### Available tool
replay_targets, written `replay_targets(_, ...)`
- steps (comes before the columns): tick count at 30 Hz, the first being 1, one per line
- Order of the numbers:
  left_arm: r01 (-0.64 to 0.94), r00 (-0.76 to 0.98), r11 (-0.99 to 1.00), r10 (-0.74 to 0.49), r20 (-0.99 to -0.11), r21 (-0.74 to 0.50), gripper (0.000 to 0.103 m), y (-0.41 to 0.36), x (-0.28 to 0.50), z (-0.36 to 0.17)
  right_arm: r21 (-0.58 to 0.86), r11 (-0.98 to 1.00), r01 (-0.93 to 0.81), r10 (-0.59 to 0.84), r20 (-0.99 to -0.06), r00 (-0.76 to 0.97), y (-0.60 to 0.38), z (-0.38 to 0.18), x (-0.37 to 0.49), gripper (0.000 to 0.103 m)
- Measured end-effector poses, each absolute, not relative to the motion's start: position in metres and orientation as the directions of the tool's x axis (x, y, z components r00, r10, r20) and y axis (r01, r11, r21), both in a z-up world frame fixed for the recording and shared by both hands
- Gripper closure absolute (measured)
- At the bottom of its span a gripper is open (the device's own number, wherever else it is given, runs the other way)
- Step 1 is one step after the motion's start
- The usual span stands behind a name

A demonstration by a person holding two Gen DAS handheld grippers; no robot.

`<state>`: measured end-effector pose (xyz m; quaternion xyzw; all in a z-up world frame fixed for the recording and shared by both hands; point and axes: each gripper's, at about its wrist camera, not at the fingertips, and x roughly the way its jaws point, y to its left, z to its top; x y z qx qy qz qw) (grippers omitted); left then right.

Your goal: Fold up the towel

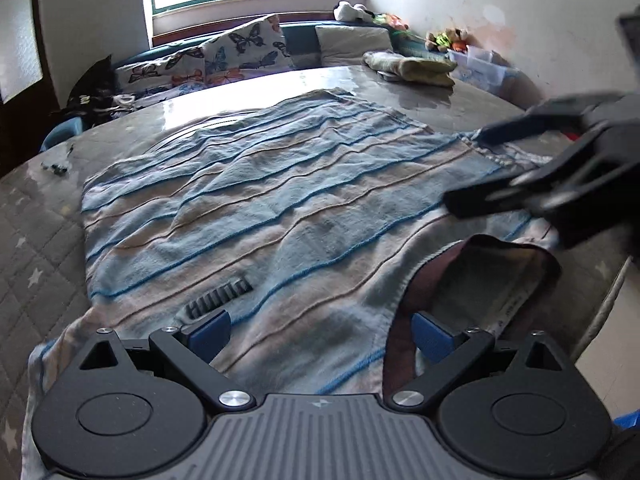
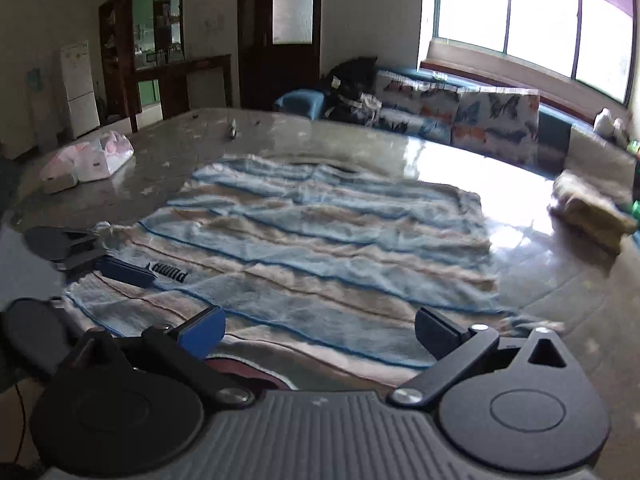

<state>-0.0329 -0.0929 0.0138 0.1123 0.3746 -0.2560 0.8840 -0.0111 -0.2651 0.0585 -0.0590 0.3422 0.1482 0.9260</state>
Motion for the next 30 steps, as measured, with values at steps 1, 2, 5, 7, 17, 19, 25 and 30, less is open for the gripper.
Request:
replay_targets(1, 0.526, 0.595, 0.850, -0.365, -0.716, 0.004, 0.004, -0.089, -0.035, 0.016, -0.001, 0.950, -0.314, 0.235, -0.662, 0.712, -0.263, 0.054, -0.006, 0.006)
replay_targets(2, 0.515, 0.603, 0.857, -0.361, -0.712, 0.001, 0.004, -0.084, -0.037, 0.018, 0.014, 0.951, -0.308, 0.236, -0.676, 0.698, -0.262, 0.049, -0.002, 0.008)
replay_targets(5, 0.468, 0.627, 0.884, -0.343, -0.699, -0.014, 0.004, -0.064, -0.042, 0.024, 0.052, 0.955, -0.292, 0.238, -0.721, 0.651, -0.255, 0.029, 0.009, 0.011)
replay_targets(7, 0.427, 0.644, 0.904, -0.324, -0.693, -0.025, 0.004, -0.049, -0.044, 0.025, 0.040, 0.952, -0.304, 0.232, -0.741, 0.630, -0.252, 0.022, 0.009, 0.012)
replay_targets(17, 0.248, 0.680, 0.967, -0.219, -0.700, -0.061, 0.004, 0.020, -0.033, 0.010, 0.002, 0.946, -0.323, 0.206, -0.774, 0.599, -0.264, 0.014, -0.022, 0.003)
replay_targets(19, 0.216, 0.688, 0.976, -0.179, -0.703, -0.036, 0.004, 0.027, -0.028, 0.008, 0.011, 0.947, -0.321, 0.207, -0.784, 0.586, -0.267, 0.017, -0.023, 0.004)
replay_targets(25, 0.133, 0.707, 0.991, -0.086, -0.702, 0.013, 0.002, 0.047, -0.011, 0.005, 0.080, 0.953, -0.292, 0.250, -0.750, 0.613, -0.275, 0.031, -0.011, 0.004)
replay_targets(30, 0.086, 0.694, 0.996, -0.051, -0.718, 0.012, 0.003, 0.055, -0.002, 0.012, 0.096, 0.951, -0.294, 0.256, -0.777, 0.575, -0.279, 0.019, -0.005, 0.004)
